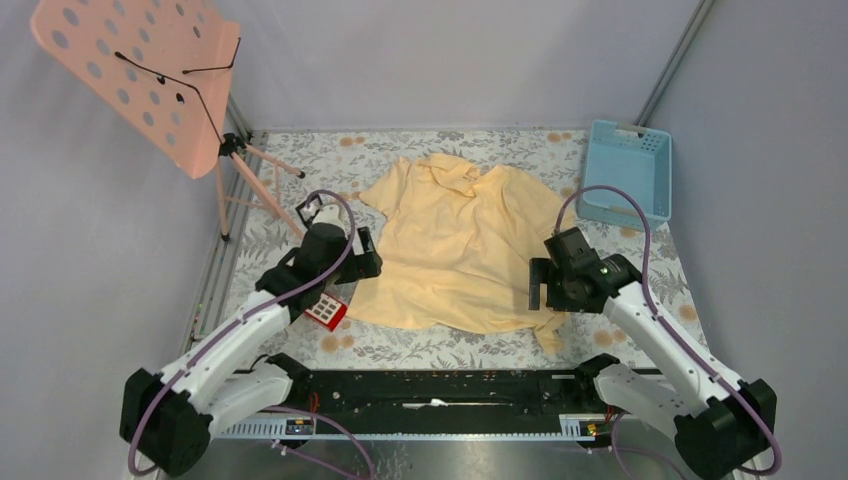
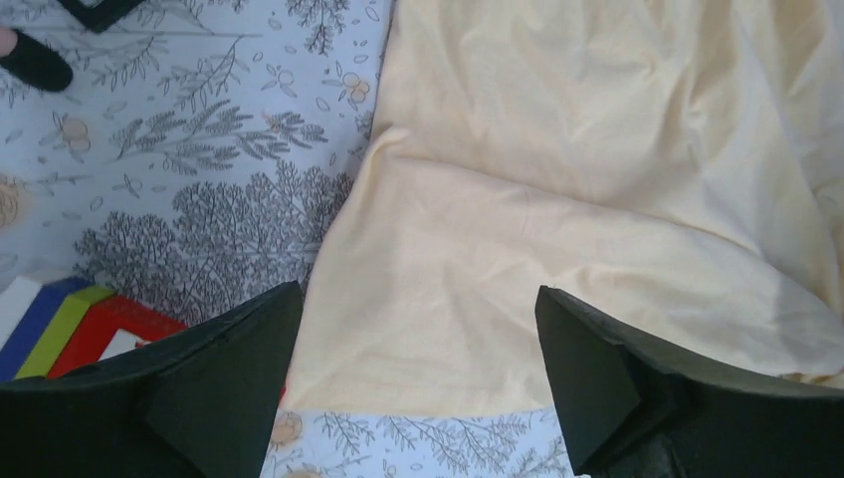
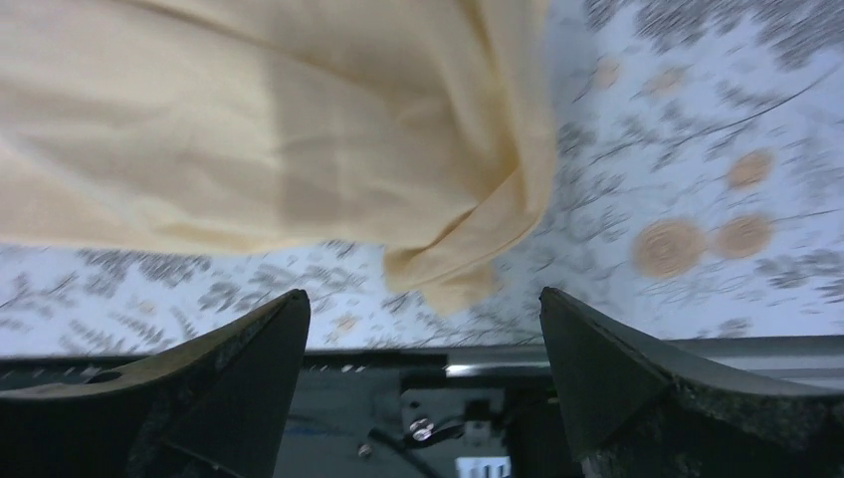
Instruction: Pin the brooch onto the clothing
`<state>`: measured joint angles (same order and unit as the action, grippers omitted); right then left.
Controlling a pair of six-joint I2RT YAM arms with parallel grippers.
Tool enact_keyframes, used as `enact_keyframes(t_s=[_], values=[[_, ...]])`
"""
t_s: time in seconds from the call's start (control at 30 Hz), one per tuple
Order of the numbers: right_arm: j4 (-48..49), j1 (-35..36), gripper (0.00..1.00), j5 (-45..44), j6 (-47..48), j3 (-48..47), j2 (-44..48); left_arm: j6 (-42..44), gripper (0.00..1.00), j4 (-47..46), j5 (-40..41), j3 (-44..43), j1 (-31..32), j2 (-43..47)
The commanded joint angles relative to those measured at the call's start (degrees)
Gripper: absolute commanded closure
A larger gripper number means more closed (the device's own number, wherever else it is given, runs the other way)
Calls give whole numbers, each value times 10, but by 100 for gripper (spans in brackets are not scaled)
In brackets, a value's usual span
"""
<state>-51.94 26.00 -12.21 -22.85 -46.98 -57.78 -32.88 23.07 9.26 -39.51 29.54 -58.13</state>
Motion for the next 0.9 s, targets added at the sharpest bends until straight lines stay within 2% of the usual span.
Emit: enact_keyframes(t_s=[0.0,0.07,0.17,0.33,0.6,0.87], values=[[0,6,7,135,-89,25,48,-44,6,64,-19,47,6,62],[23,6,7,168,-112,42,57,-76,6,59,-32,80,17,77],[42,8,7,155,-128,61,44,-96,8,57,-19,110,26,78],[41,17,7,106,-141,80,4,-117,14,31,-11,125,32,67],[73,27,6,106,-159,106,8,-143,17,-3,-9,132,68,24],[75,27,6,105,-151,106,6,-153,17,16,79,149,72,14]])
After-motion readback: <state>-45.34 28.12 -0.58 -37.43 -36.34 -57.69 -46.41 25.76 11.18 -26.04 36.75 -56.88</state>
